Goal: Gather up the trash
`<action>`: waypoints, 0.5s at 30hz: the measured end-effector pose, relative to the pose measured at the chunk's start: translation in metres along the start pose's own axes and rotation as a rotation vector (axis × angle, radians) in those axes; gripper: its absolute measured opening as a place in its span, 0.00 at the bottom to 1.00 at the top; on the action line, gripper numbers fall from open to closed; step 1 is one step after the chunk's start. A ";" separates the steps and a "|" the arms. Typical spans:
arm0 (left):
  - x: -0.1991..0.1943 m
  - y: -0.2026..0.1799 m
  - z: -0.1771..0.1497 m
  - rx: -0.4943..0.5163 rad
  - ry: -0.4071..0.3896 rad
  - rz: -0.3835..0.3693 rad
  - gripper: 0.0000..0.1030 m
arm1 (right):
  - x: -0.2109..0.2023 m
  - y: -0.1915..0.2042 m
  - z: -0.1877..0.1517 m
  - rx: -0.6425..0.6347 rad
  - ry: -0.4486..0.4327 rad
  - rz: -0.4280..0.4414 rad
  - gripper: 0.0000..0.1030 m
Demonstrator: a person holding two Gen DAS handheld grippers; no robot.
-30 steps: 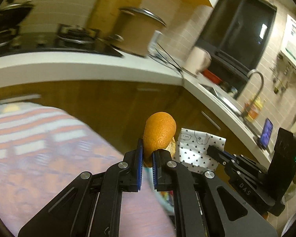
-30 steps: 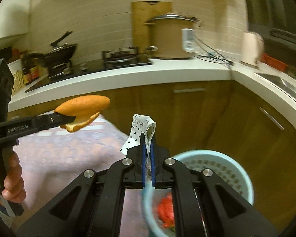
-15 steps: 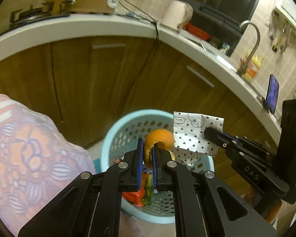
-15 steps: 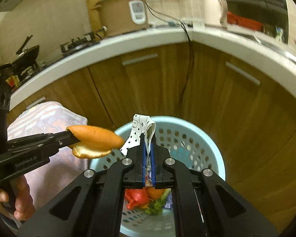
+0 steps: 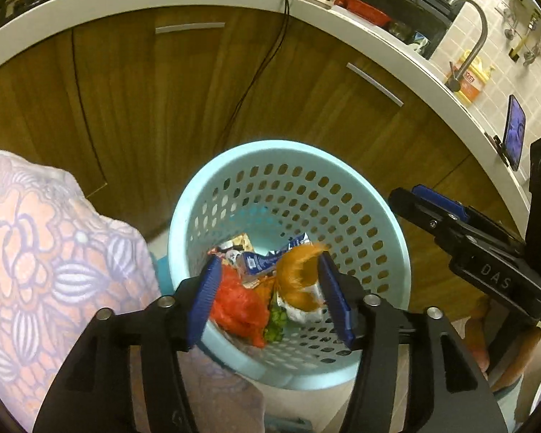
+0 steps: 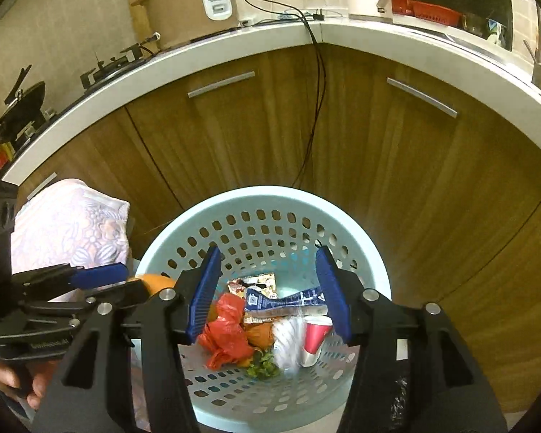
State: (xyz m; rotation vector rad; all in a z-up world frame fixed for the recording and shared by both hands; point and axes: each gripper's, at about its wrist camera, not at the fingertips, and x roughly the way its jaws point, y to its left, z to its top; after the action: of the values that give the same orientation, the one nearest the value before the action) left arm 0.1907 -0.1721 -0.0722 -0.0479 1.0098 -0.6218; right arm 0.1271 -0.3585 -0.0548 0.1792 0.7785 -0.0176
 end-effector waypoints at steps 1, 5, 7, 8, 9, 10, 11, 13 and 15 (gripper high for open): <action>-0.001 -0.002 0.001 0.005 -0.008 0.008 0.59 | -0.001 0.000 0.000 0.000 -0.002 -0.001 0.50; 0.003 -0.013 0.002 0.051 0.019 0.041 0.60 | -0.008 -0.001 0.002 0.012 -0.011 0.003 0.50; 0.002 -0.015 0.002 0.059 0.020 0.045 0.60 | -0.011 -0.002 0.002 0.016 -0.018 0.002 0.50; 0.000 -0.013 0.001 0.051 0.013 0.040 0.60 | -0.013 -0.003 0.002 0.019 -0.023 0.003 0.50; -0.004 -0.011 0.000 0.037 0.000 0.033 0.60 | -0.014 -0.003 0.003 0.022 -0.028 0.004 0.50; -0.007 -0.011 0.000 0.027 -0.010 0.028 0.60 | -0.017 -0.003 0.003 0.026 -0.035 0.008 0.50; -0.011 -0.010 0.000 0.016 -0.022 0.024 0.60 | -0.019 -0.004 0.004 0.029 -0.040 0.011 0.50; -0.023 -0.009 0.000 -0.013 -0.061 0.016 0.60 | -0.029 -0.002 0.005 0.031 -0.065 0.014 0.50; -0.044 -0.009 0.001 -0.031 -0.125 0.004 0.60 | -0.040 0.002 0.008 0.029 -0.091 0.015 0.50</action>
State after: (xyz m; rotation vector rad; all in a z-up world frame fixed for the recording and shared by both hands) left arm 0.1709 -0.1580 -0.0345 -0.1113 0.8988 -0.5925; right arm 0.1043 -0.3601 -0.0214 0.2109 0.6860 -0.0228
